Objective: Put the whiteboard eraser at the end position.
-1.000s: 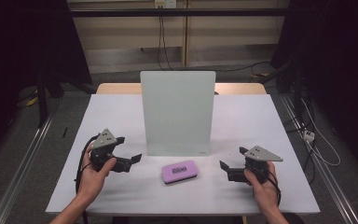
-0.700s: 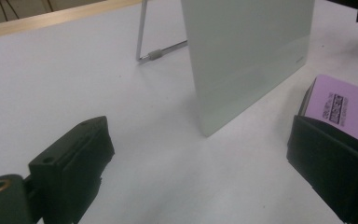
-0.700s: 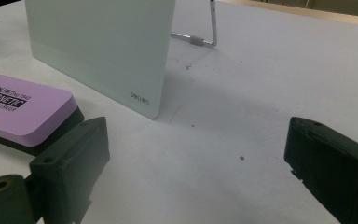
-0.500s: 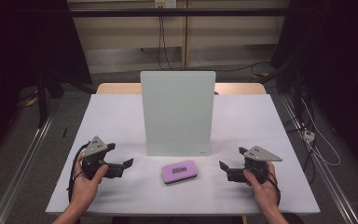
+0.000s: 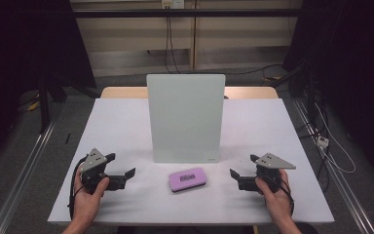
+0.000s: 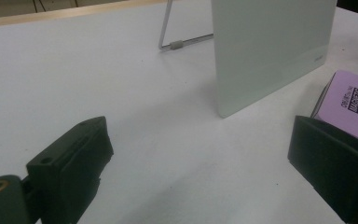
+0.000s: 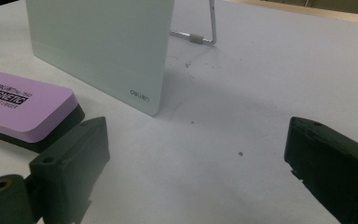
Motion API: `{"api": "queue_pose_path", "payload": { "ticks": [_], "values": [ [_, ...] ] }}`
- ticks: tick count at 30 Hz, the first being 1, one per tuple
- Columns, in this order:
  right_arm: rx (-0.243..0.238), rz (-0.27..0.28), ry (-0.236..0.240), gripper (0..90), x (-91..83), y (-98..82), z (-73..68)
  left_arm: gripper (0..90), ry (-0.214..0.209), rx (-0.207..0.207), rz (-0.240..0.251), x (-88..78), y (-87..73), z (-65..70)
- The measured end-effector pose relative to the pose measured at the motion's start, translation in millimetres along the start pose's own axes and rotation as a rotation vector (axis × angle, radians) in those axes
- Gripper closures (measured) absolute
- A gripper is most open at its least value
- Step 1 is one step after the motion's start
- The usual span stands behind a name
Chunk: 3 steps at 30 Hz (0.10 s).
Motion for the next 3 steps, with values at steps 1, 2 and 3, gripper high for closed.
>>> {"api": "queue_pose_path", "payload": {
  "ticks": [1, 2, 3],
  "values": [
    [0.006, 0.0, 0.0, 7.1, -0.1, -0.1, 0.3, 5.5, 0.002, 0.001, -0.002, 0.5, 0.2, 0.1],
    [0.008, 0.001, -0.001, 7.1, -0.1, -0.2, 0.8, 5.5, 0.003, 0.006, -0.006, 1.0, 0.2, -0.2],
    [0.008, 0.002, -0.002, 7.0, 0.0, 0.0, 1.3, 5.5, 0.003, 0.006, -0.007, 1.3, 0.1, -0.7]
  ]
}}
Point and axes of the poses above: each handheld gripper's, and its own axes: x roughly forward along the jaws, y roughly out of its top, z roughly to its right, the point moved 4 cm from there along x, roughly forward along the jaws, and after that the axes turned 14 degrees about -z, right-handed, at the moved point
